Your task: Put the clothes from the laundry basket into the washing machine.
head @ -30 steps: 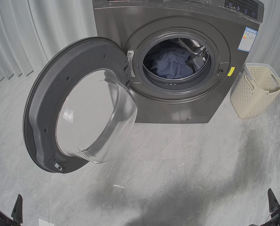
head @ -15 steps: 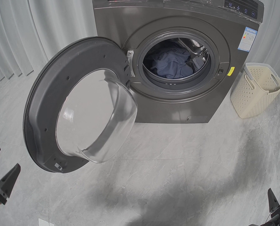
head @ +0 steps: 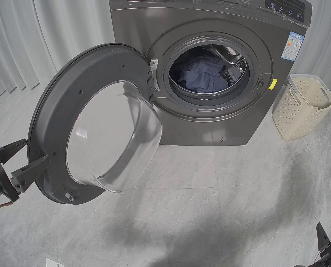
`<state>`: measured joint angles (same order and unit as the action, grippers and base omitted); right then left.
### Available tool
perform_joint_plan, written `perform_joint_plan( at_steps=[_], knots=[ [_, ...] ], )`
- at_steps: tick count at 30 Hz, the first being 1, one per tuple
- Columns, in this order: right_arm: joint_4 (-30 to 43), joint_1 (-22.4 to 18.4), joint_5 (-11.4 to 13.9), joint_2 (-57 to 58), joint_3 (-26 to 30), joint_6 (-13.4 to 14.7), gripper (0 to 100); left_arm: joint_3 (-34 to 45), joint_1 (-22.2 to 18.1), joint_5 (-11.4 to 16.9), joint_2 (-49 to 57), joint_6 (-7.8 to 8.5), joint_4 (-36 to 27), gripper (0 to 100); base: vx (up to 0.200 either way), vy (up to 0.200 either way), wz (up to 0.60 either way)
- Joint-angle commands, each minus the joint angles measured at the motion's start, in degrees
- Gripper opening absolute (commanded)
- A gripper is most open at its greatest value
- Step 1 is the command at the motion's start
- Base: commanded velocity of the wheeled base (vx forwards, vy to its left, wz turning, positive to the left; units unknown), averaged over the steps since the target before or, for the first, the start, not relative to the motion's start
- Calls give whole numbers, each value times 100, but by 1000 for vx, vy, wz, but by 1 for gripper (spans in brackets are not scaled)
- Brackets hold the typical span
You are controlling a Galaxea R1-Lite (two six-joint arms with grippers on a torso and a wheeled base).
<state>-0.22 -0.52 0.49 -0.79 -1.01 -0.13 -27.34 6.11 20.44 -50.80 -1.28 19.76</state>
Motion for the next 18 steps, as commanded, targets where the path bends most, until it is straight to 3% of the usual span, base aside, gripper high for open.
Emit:
perform_joint_plan(
  at_steps=[1,5,7,11,14,16,18],
  knots=[
    [4,0,-5,18,101,-4,100,-175,1006,30,-343,-224,54,100,0,0,0],
    [-4,0,-14,18,101,-4,100,-289,2079,-14,-246,-742,89,100,0,0,0],
    [-4,0,-14,18,101,-4,100,-272,2237,21,-202,-927,116,100,0,0,0],
    [-4,0,-22,18,101,-4,100,-210,2237,-67,-229,-944,107,100,0,0,0],
    [4,0,-22,18,101,-4,100,-280,2105,-357,-211,-962,116,100,0,0,0],
    [4,0,-22,18,101,-4,100,-403,1710,-638,-220,-953,177,100,0,0,0],
    [-4,0,-22,18,101,-4,100,-465,1235,-744,-238,-909,274,100,0,0,0]
  ],
)
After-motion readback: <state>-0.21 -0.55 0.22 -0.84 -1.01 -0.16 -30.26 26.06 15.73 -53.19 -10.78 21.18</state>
